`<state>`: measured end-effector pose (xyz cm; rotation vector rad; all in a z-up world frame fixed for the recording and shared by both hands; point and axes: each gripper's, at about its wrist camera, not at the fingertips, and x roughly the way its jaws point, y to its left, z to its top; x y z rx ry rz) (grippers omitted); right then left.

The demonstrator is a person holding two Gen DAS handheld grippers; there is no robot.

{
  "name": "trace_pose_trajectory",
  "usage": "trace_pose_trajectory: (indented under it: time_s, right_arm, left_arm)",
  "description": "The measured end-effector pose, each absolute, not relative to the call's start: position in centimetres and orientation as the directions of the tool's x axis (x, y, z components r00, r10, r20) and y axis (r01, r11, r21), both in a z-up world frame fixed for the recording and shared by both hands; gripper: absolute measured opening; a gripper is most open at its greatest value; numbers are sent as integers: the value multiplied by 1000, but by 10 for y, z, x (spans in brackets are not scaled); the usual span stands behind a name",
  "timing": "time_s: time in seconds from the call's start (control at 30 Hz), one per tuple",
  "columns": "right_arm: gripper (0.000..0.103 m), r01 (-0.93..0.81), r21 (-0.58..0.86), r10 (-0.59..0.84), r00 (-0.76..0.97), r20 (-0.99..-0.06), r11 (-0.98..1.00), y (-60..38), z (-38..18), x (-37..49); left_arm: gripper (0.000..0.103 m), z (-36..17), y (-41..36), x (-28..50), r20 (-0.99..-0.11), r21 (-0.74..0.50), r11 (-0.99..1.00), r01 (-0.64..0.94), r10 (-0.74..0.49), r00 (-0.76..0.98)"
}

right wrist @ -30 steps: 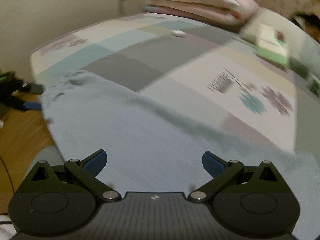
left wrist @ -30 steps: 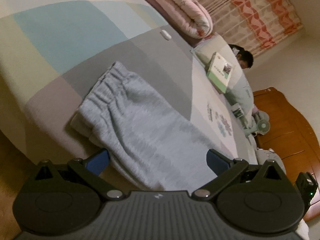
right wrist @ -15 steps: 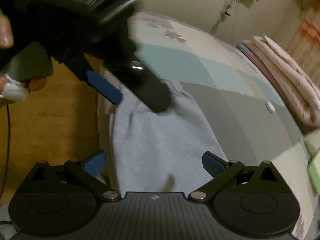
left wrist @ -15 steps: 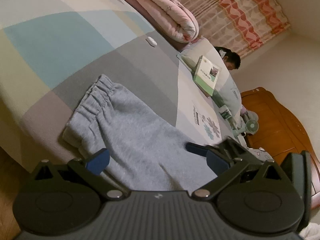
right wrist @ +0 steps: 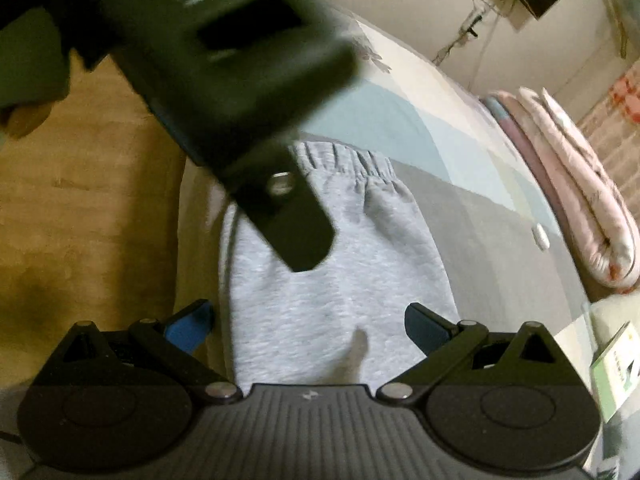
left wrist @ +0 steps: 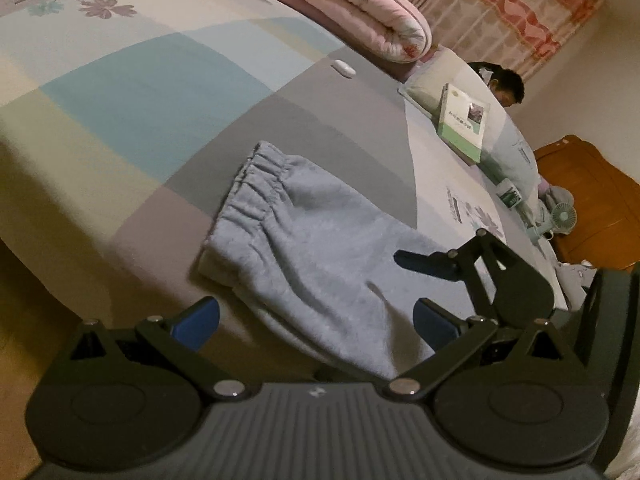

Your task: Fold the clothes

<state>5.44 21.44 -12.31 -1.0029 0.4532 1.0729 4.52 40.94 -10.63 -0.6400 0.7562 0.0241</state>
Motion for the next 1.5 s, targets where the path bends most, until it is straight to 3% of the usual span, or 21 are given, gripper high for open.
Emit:
trace_pose_trajectory:
  time_s: [0.27,0.7,0.83,1.07,1.5]
  right_arm:
    - [103,-865,-470,523,486,-700,176,211,-104,59]
    - [103,-847,-467,556,524,-646,255,206,-93,66]
    - [103,-843,-462,562,531,-634,276,202,-88,72]
    - [103,-856,-429,569,514,-642,288,198,-86,78]
    - [103,-906,-324,602,423,-677,273,161,-66,74]
  left_arm:
    - [102,-108,414,41,-626,-576,779,-247,-227,746]
    - [102,-130,417,46,-480,-794,571,-211,-373,794]
    - [102,-141,413,59,-476,-816,530,-230,-390,788]
    - [102,-160,421,82,-376,-875,438,-207,-345,860]
    - [101,-163,414,83,-337,-891,401,-213,-269,902]
